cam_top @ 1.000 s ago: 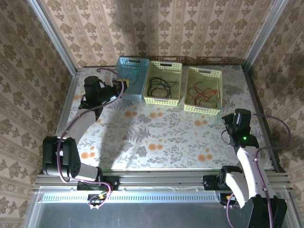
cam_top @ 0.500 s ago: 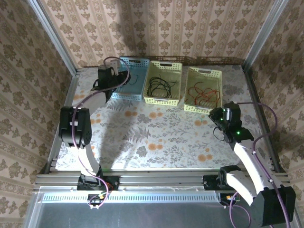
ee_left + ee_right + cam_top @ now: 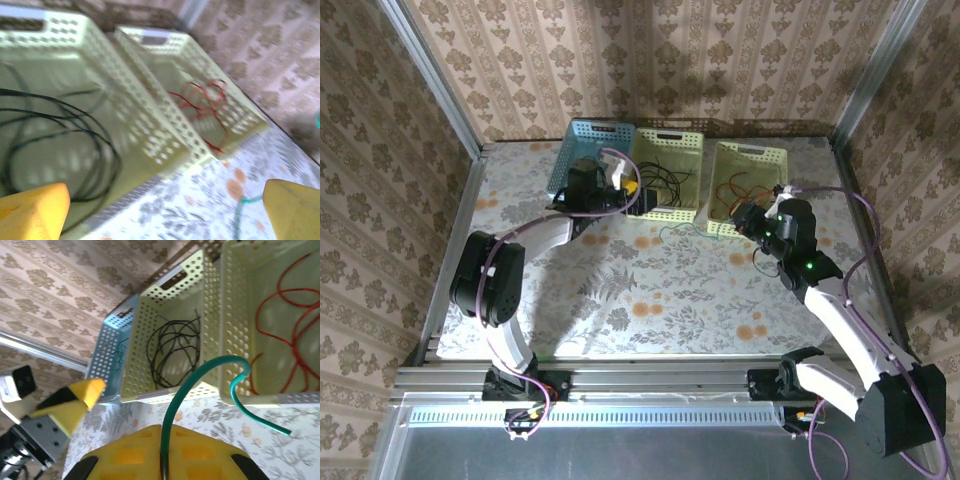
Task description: Untangle the cables
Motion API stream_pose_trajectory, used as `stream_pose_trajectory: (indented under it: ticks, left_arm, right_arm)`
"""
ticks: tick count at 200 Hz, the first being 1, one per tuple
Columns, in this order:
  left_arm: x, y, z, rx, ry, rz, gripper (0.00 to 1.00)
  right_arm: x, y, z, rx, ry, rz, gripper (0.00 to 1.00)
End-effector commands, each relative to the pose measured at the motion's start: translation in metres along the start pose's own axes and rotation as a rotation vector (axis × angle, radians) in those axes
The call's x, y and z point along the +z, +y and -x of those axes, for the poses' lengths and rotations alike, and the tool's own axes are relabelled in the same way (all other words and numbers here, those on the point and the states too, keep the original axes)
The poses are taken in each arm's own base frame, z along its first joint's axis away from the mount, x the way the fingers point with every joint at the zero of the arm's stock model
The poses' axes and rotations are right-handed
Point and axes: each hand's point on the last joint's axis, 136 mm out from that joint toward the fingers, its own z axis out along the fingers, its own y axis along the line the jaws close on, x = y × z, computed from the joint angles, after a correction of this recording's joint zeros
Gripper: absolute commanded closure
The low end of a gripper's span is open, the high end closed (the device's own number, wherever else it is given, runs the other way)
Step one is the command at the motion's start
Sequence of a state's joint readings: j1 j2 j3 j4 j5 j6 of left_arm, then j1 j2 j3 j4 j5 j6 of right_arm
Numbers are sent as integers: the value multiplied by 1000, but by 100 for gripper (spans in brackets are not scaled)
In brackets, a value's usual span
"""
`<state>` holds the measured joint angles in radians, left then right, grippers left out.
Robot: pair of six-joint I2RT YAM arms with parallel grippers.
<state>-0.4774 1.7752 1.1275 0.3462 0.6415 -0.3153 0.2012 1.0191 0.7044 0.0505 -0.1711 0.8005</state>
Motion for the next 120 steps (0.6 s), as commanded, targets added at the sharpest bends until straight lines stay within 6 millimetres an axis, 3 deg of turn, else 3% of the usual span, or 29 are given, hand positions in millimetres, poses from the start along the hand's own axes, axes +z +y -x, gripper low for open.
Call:
stream_pose_trajectory:
  ticks: [1, 32, 64, 120]
  left_arm:
    - [-4, -31, -9, -15, 28, -145, 0]
    - [0, -31, -22, -50, 61, -169, 0]
    - [5, -23, -23, -47, 68, -141, 3]
    - [9, -35, -23, -47, 102, -211, 12]
  right_arm:
    - [2, 38, 17, 11, -28, 147, 88]
    - [8, 54, 18, 23, -1, 218, 88]
    - [7, 67, 17, 13, 35, 271, 88]
    - [6, 71, 15, 3, 55, 282, 88]
